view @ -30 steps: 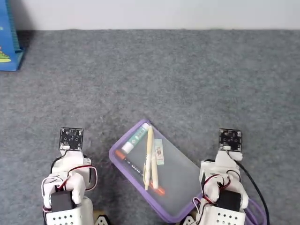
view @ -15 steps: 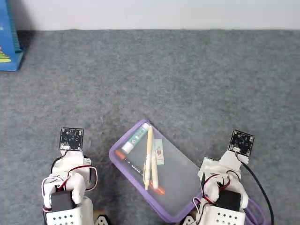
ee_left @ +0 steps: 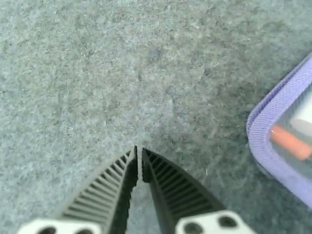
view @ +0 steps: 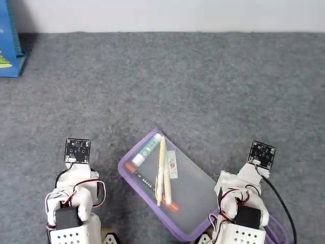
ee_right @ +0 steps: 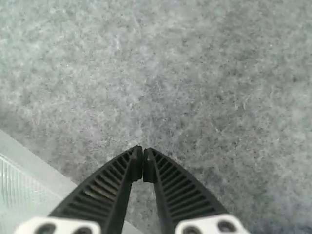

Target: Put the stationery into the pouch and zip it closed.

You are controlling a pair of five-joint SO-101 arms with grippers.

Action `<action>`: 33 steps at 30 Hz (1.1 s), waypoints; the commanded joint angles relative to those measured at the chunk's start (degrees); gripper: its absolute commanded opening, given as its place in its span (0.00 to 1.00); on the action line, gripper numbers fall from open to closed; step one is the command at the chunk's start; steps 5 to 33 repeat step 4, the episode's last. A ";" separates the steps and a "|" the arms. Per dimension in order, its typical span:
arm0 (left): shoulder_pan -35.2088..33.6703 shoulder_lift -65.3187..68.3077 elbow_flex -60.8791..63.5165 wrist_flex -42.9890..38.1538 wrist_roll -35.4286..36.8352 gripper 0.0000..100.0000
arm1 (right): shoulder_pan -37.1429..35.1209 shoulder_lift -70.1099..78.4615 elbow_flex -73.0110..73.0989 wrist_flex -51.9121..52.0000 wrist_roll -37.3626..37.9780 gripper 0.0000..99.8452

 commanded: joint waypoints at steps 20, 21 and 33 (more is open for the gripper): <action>-0.09 -0.44 -0.57 0.18 -0.35 0.01 | 0.13 -0.48 1.05 0.13 -0.53 0.01; -0.09 -0.44 -0.57 0.18 -0.35 0.01 | 0.13 -0.48 1.05 0.13 -0.53 0.01; -0.09 -0.44 -0.57 0.18 -0.35 0.01 | 0.13 -0.48 1.05 0.13 -0.53 0.01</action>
